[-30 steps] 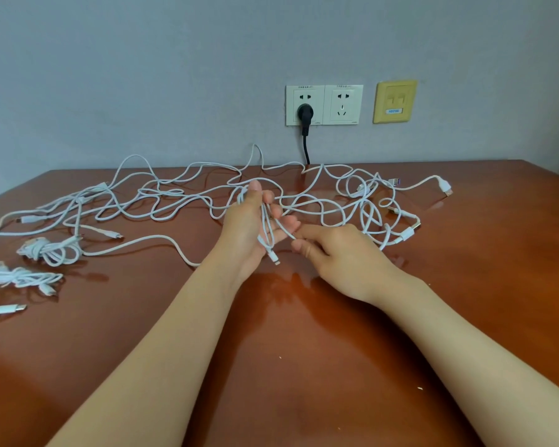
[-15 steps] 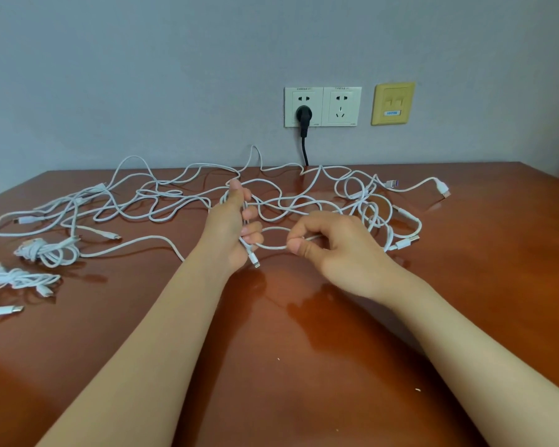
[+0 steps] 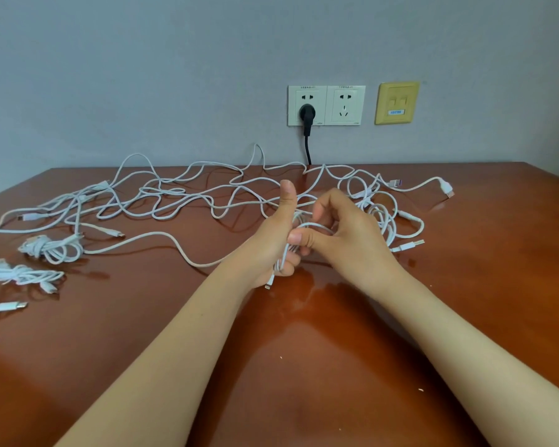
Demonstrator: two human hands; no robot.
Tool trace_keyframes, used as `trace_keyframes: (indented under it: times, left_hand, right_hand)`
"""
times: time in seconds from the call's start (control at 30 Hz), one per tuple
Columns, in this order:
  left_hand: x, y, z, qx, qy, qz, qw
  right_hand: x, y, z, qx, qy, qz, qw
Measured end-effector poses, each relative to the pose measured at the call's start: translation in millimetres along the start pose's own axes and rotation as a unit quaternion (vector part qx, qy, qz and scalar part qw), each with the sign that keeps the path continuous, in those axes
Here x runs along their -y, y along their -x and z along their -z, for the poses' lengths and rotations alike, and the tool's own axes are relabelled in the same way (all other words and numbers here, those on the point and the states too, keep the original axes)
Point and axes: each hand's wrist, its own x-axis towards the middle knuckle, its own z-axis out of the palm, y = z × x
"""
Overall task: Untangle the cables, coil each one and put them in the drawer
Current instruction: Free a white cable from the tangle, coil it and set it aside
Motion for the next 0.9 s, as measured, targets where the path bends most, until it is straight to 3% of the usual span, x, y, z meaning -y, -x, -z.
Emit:
trace_keyframes:
  times: [0.23, 0.3, 0.43, 0.63, 0.8, 0.9]
  left_hand:
    - [-3, 7, -3, 0.112, -0.05, 0.046, 0.991]
    - [-4, 9, 2, 0.117, -0.051, 0.047, 0.991]
    - [-5, 10, 4, 0.091, -0.054, 0.013, 0.994]
    - [-5, 9, 3, 0.052, -0.046, -0.006, 0.998]
    - [-8, 5, 4, -0.002, 0.022, -0.025, 0.999]
    - [-8, 3, 8, -0.039, 0.038, -0.038, 0.998]
  right_hand:
    - [0, -5, 9, 0.035, 0.035, -0.021, 0.999]
    - [0, -7, 13, 0.056, -0.02, -0.044, 0.997]
    - [0, -14, 22, 0.082, -0.159, -0.104, 0.978]
    - [3, -18, 30, 0.077, -0.199, -0.156, 0.964]
    - [-3, -16, 31, 0.105, -0.121, -0.163, 0.974]
    - [-7, -13, 24, 0.118, -0.075, -0.111, 0.984]
